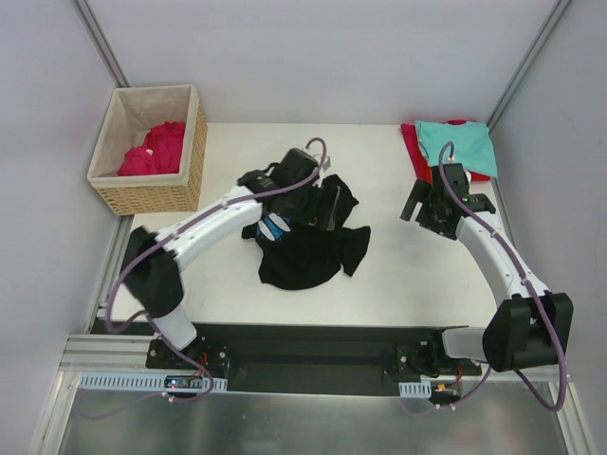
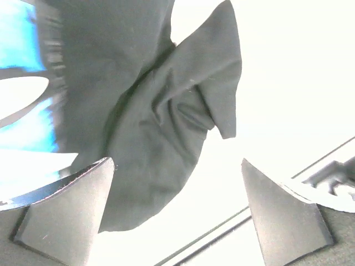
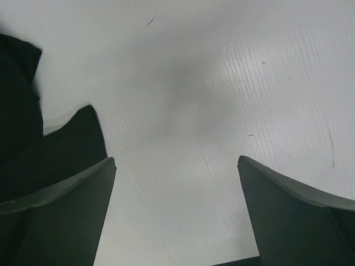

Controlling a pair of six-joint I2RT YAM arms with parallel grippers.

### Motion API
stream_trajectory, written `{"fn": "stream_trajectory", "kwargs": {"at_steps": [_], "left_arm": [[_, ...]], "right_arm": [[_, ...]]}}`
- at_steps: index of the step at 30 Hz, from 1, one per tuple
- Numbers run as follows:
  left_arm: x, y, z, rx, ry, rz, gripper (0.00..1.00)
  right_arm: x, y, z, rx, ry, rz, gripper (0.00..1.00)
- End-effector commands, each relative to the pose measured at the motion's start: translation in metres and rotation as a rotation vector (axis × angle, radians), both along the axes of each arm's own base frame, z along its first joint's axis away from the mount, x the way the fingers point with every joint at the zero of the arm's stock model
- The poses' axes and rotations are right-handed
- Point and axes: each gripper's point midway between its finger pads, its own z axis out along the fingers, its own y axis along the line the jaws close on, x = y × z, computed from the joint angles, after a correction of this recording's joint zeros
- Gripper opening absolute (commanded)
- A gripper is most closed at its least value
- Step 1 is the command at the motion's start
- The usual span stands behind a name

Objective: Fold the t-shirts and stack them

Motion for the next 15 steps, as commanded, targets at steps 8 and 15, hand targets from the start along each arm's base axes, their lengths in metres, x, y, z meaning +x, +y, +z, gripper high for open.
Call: {"fn": "stream_trajectory", "kwargs": {"at_steps": [8,15], "left_arm": [[-0.091,0.102,-0.018,0.267,0.004,0.023,0.99],[-0.125,0.095,-0.058,0.426,0.004,-0.017,0.99]], "right_arm": [[-0.002,0.006,-0.002,0.029,-0.015,-0.002,0.96],[-0.005,0.008,0.000,0.030,-0.021,0.005,0.96]]}}
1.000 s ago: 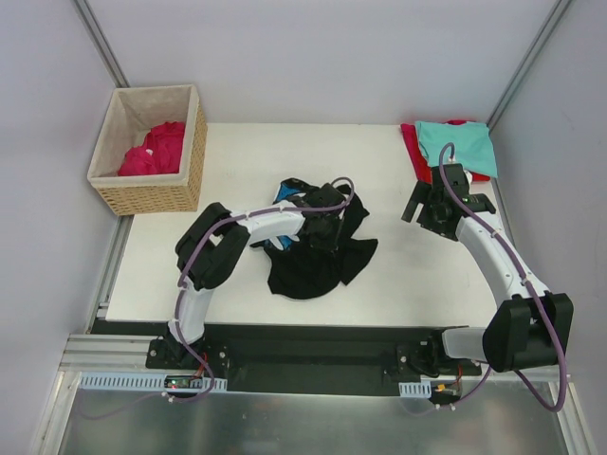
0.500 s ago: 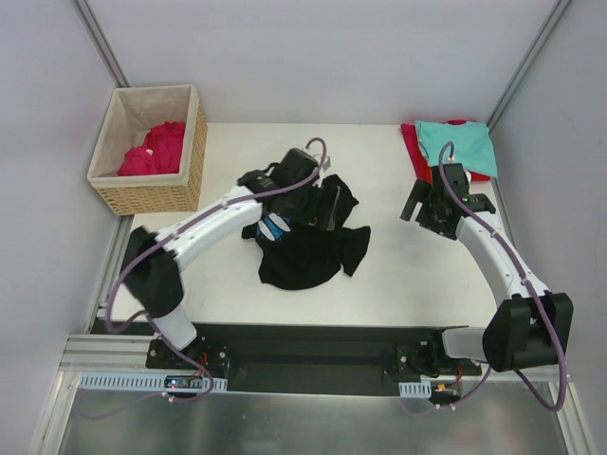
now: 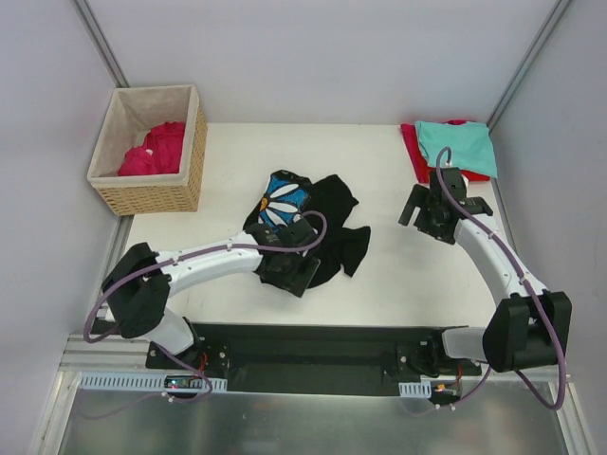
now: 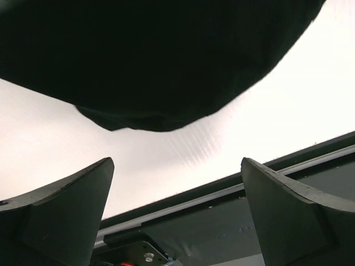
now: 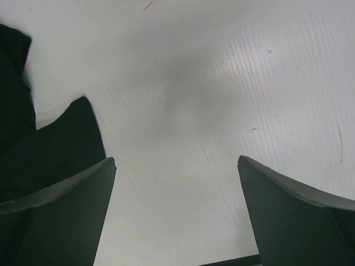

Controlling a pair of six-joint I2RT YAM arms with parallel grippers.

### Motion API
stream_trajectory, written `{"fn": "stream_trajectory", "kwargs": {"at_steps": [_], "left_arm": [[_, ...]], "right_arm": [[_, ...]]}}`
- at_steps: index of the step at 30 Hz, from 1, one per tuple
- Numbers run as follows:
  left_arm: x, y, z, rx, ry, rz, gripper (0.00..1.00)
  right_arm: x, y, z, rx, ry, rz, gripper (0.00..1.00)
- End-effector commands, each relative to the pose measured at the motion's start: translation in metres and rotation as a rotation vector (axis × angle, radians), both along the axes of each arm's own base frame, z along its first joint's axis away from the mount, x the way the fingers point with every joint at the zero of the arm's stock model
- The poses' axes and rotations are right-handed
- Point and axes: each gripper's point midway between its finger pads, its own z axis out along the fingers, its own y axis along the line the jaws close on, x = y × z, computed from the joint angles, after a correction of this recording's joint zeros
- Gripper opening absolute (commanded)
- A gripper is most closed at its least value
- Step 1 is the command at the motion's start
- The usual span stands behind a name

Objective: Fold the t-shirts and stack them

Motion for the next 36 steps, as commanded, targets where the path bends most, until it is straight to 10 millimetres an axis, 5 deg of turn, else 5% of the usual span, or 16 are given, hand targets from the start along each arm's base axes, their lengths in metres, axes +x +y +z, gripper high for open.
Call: {"fn": "stream_trajectory", "kwargs": {"at_steps": [1,25,29,30,31,36], "left_arm": [[-0.008,0.000,-0.013,0.098,-0.049,0.021,0.99],[0.032,-0.019,-0.070,0.324,-0.188,-0.082,0.99],[0.032,-0.028,-0.083,0.289,-0.155,-0.093,0.65],[0.032,-0.027,-0.087,0.295,-0.150,-0.089,0.23],[0.033,-0.025,-0.089,0.302,-0.147,-0.080,0.00],[0.025,-0.026,-0.084,0.265,-0.131,-0.076,0.00]], "right_arm": [[0.001,0.003,0.013,0.014,-0.049,-0.001,0.96],[-0.001,0.001,0.016,-0.001,-0.060,0.007,0.96],[0.000,0.001,0.016,0.001,-0.061,0.010,0.96],[-0.001,0.001,0.017,0.000,-0.062,0.012,0.96],[-0.001,0.001,0.016,0.003,-0.060,0.010,0.96],[-0.002,0.002,0.015,0.005,-0.060,0.010,0.96]]}}
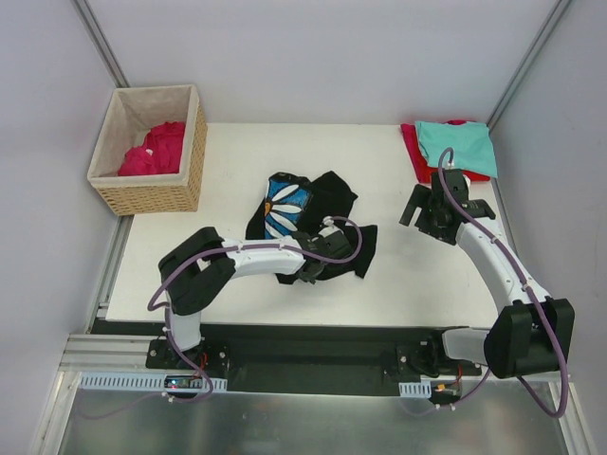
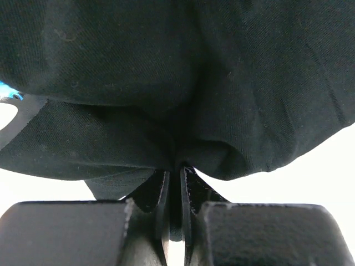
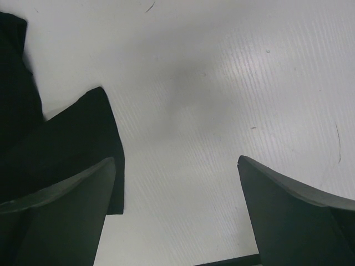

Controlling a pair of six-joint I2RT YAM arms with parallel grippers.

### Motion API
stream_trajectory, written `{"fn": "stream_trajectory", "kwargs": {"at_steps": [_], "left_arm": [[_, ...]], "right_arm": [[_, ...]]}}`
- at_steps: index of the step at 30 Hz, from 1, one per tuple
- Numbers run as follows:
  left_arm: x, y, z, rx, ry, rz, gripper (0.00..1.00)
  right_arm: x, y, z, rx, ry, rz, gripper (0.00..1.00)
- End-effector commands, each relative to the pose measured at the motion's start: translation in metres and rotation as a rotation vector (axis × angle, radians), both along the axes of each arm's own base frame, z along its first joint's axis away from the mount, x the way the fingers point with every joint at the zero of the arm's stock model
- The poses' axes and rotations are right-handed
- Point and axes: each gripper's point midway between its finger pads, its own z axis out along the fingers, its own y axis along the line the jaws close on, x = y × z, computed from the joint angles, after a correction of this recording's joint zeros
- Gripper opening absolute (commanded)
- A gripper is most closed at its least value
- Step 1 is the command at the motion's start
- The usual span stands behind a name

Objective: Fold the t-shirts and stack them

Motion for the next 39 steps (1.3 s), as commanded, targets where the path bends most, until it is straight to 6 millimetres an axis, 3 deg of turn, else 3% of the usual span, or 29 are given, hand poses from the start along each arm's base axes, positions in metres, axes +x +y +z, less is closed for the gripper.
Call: {"fn": "stream_trajectory", "kwargs": {"at_steps": [1,2,4,5,6,8,9,10,11,13,14,16,17,19,21,26,33,36,39], "left_arm": [[-0.022,0.012,-0.015,0.014,0.102,-0.016,0.00],[-0.022,0.008,-0.003,-0.015,0.100,-0.031,0.00],[-0.012,-0.020,0.049,-0.131,0.054,-0.092,0.00],[0.004,-0.048,0.098,-0.234,-0.007,-0.115,0.00],[0.003,-0.046,0.127,-0.234,-0.012,-0.131,0.00],[0.012,-0.062,0.187,-0.288,-0.066,-0.189,0.00],[0.020,-0.078,0.255,-0.389,-0.134,-0.220,0.00],[0.021,-0.082,0.289,-0.419,-0.168,-0.276,0.00],[0.029,-0.102,0.370,-0.587,-0.295,-0.316,0.00],[0.028,-0.103,0.440,-0.752,-0.435,-0.369,0.00],[0.020,-0.083,0.457,-0.807,-0.449,-0.376,0.00],[0.009,-0.076,0.492,-0.919,-0.512,-0.425,0.00],[0.004,-0.063,0.508,-0.943,-0.553,-0.416,0.00],[0.003,-0.055,0.517,-0.953,-0.591,-0.408,0.00],[0.002,-0.054,0.513,-0.948,-0.582,-0.414,0.00],[0.006,-0.068,0.496,-0.931,-0.533,-0.419,0.00],[0.006,-0.081,0.487,-0.934,-0.495,-0.439,0.00],[0.019,-0.089,0.471,-0.885,-0.486,-0.429,0.00],[0.046,-0.100,0.441,-0.857,-0.421,-0.389,0.00]], "right_arm": [[0.000,0.002,0.009,0.002,-0.039,0.006,0.96],[0.001,0.002,0.009,0.002,-0.044,0.004,0.96],[0.000,0.000,0.004,-0.002,-0.038,-0.007,0.96],[0.000,0.000,0.004,-0.002,-0.038,-0.008,0.96],[-0.001,0.000,0.002,0.002,-0.035,-0.019,0.96],[-0.001,0.000,0.001,0.008,-0.037,-0.026,0.96],[-0.001,0.001,0.001,0.015,-0.039,-0.027,0.96],[-0.003,0.001,-0.002,0.018,-0.036,-0.030,0.96],[-0.003,0.002,0.000,0.025,-0.050,-0.036,0.96],[-0.006,0.001,-0.001,0.027,-0.051,-0.043,0.96],[-0.006,0.001,-0.001,0.027,-0.057,-0.044,0.96],[-0.008,0.001,0.001,0.032,-0.065,-0.040,0.96],[-0.009,0.001,0.000,0.032,-0.064,-0.041,0.96],[-0.011,0.003,0.002,0.040,-0.072,-0.034,0.96],[-0.012,0.004,0.005,0.047,-0.084,-0.030,0.96],[-0.016,0.005,0.011,0.056,-0.112,-0.028,0.96],[-0.020,-0.001,0.019,0.030,-0.135,-0.041,0.96],[-0.020,0.000,0.021,0.036,-0.143,-0.042,0.96],[-0.021,0.000,0.023,0.041,-0.150,-0.045,0.96]]}}
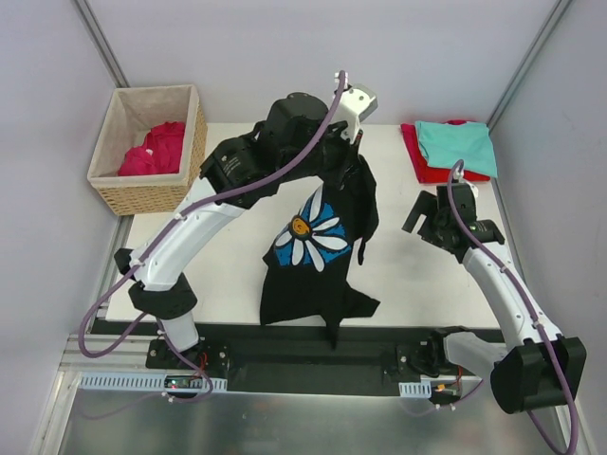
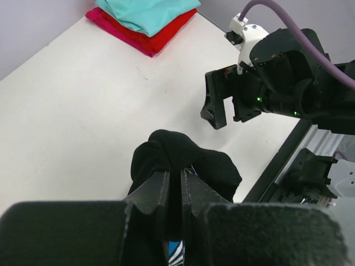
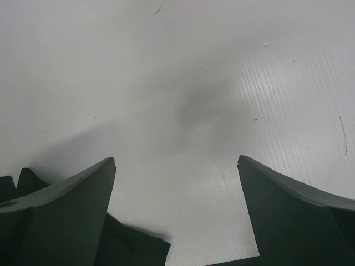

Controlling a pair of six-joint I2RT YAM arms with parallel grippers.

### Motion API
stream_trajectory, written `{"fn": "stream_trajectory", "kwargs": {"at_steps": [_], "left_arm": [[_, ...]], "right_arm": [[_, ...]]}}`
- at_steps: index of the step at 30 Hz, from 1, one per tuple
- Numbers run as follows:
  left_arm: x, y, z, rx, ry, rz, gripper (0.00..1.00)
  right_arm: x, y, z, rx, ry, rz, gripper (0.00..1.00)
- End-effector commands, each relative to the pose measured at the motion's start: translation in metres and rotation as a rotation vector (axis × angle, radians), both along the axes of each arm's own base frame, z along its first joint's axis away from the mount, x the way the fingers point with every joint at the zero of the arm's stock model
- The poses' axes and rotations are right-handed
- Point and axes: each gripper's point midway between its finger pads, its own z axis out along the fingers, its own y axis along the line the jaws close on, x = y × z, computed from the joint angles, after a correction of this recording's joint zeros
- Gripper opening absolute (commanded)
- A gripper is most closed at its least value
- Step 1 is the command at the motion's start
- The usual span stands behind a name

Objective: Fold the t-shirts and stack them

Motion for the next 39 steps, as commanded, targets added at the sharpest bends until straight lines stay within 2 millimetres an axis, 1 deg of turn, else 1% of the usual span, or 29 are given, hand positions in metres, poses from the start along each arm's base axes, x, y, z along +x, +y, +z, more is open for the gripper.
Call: {"fn": "stream_trajectory", "kwargs": {"at_steps": [1,2,4,6,7,9,10,12,13,15,16,18,19,20,21,22,23,24,26,27,29,30,32,33,35,36,37,38,39], "left_arm": [[0.035,-0.007,0.000,-0.048,-0.005,0.026,0.00],[0.056,-0.001,-0.009,-0.038,0.009,0.071,0.00],[0.083,-0.009,-0.031,-0.030,0.047,0.095,0.00],[0.111,-0.006,-0.042,-0.038,0.056,0.122,0.00],[0.129,-0.013,-0.053,-0.042,0.057,0.134,0.00],[0.154,-0.010,-0.059,-0.058,0.053,0.153,0.00],[0.167,-0.017,-0.070,-0.063,0.066,0.143,0.00],[0.195,-0.013,-0.071,-0.112,0.057,0.161,0.00],[0.204,-0.019,-0.081,-0.131,0.074,0.131,0.00],[0.224,-0.023,-0.075,-0.203,0.043,0.119,0.00],[0.240,-0.018,-0.084,-0.220,0.054,0.121,0.00],[0.262,-0.015,-0.084,-0.284,0.048,0.135,0.00],[0.280,-0.005,-0.099,-0.289,0.066,0.163,0.09],[0.290,0.001,-0.106,-0.295,0.077,0.183,0.29],[0.299,0.007,-0.115,-0.297,0.099,0.208,0.60],[0.312,0.023,-0.137,-0.278,0.137,0.252,0.99],[0.315,0.032,-0.148,-0.266,0.164,0.285,0.99],[0.309,0.043,-0.169,-0.226,0.214,0.315,0.99],[0.300,0.060,-0.186,-0.157,0.232,0.376,0.99],[0.280,0.071,-0.193,-0.120,0.265,0.401,0.99],[0.249,0.077,-0.201,-0.073,0.307,0.424,0.99],[0.224,0.089,-0.205,-0.044,0.336,0.453,0.99],[0.186,0.095,-0.215,-0.031,0.429,0.460,0.99],[0.153,0.100,-0.224,-0.018,0.476,0.440,0.99],[0.119,0.103,-0.234,-0.002,0.512,0.437,0.99],[0.089,0.105,-0.241,0.030,0.516,0.416,0.99],[0.081,0.113,-0.244,0.052,0.493,0.460,0.99],[0.069,0.114,-0.246,0.054,0.494,0.460,0.99],[0.048,0.114,-0.251,0.066,0.503,0.437,0.99]], "right_arm": [[-0.001,-0.001,0.008,0.004,-0.032,-0.019,0.96],[-0.001,-0.001,0.008,0.004,-0.032,-0.019,0.96],[-0.001,-0.001,0.008,0.001,-0.032,-0.016,0.96],[-0.002,0.000,0.006,0.000,-0.026,-0.009,0.96],[-0.002,0.001,0.006,0.000,-0.027,-0.005,0.96],[-0.002,0.002,0.005,-0.004,-0.026,0.002,0.96],[-0.001,0.003,0.005,-0.005,-0.026,0.004,0.96],[0.000,0.006,0.006,-0.004,-0.031,0.013,0.96],[0.001,0.007,0.004,-0.004,-0.030,0.018,0.96],[0.002,0.011,0.002,-0.003,-0.030,0.028,0.96],[0.003,0.012,-0.001,-0.005,-0.023,0.029,0.96],[0.005,0.015,-0.004,-0.007,-0.014,0.039,0.96],[0.006,0.016,-0.006,-0.007,-0.011,0.042,0.96],[0.007,0.020,-0.010,-0.010,0.004,0.052,0.96],[0.009,0.021,-0.011,-0.012,0.003,0.057,0.96],[0.009,0.023,-0.014,-0.018,0.008,0.061,0.96],[0.010,0.026,-0.015,-0.026,0.012,0.075,0.96],[0.011,0.028,-0.016,-0.031,0.008,0.082,0.96],[0.011,0.031,-0.017,-0.043,0.003,0.098,0.96],[0.013,0.032,-0.017,-0.046,-0.002,0.101,0.96],[0.012,0.035,-0.017,-0.049,-0.003,0.116,0.96],[0.013,0.036,-0.016,-0.053,-0.003,0.121,0.96],[0.013,0.042,-0.012,-0.057,-0.009,0.160,0.96],[0.010,0.045,-0.013,-0.062,0.002,0.176,0.96],[0.007,0.058,-0.010,-0.062,0.003,0.245,0.96],[0.004,0.064,-0.008,-0.058,0.005,0.281,0.97],[-0.003,0.080,-0.006,-0.042,0.004,0.351,0.96],[-0.008,0.087,-0.005,-0.046,0.001,0.393,0.97],[-0.012,0.095,-0.001,-0.042,-0.006,0.425,0.97]]}}
